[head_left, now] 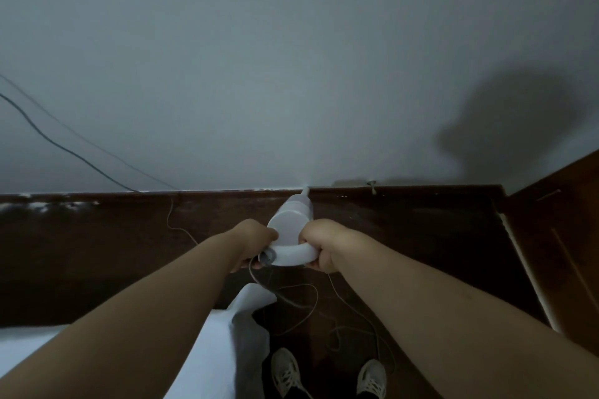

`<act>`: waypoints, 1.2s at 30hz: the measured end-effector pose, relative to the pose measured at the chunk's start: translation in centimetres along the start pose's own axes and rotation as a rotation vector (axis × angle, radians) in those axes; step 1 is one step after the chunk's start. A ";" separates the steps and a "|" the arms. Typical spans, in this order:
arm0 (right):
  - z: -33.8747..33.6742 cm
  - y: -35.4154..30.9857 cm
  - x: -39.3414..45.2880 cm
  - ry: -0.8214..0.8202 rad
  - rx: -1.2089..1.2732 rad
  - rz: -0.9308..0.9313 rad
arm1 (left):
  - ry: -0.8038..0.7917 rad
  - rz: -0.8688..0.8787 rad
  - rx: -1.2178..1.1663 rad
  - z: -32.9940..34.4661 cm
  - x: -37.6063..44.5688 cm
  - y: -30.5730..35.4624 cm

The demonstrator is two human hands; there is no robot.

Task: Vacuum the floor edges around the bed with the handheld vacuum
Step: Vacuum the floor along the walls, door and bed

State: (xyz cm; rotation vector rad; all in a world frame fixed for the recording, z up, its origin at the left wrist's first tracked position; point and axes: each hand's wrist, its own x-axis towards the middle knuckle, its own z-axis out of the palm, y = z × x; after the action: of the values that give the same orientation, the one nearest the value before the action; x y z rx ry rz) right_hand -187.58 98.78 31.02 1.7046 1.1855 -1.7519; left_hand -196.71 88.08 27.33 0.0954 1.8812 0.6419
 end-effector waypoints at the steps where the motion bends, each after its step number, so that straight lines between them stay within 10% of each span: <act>1: 0.3 0.0 -0.2 0.001 -0.007 0.003 | 0.004 -0.002 -0.004 -0.2 0.0 -0.3; 36: -6.6 -1.3 0.4 -0.031 0.012 -0.095 | -0.062 0.011 -0.018 3.7 -1.9 6.3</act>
State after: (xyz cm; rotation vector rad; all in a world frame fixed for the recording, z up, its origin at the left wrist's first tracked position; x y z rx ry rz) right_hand -184.74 104.79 31.75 1.6463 1.2635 -1.8372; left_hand -194.15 94.17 30.93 0.1130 1.8158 0.6564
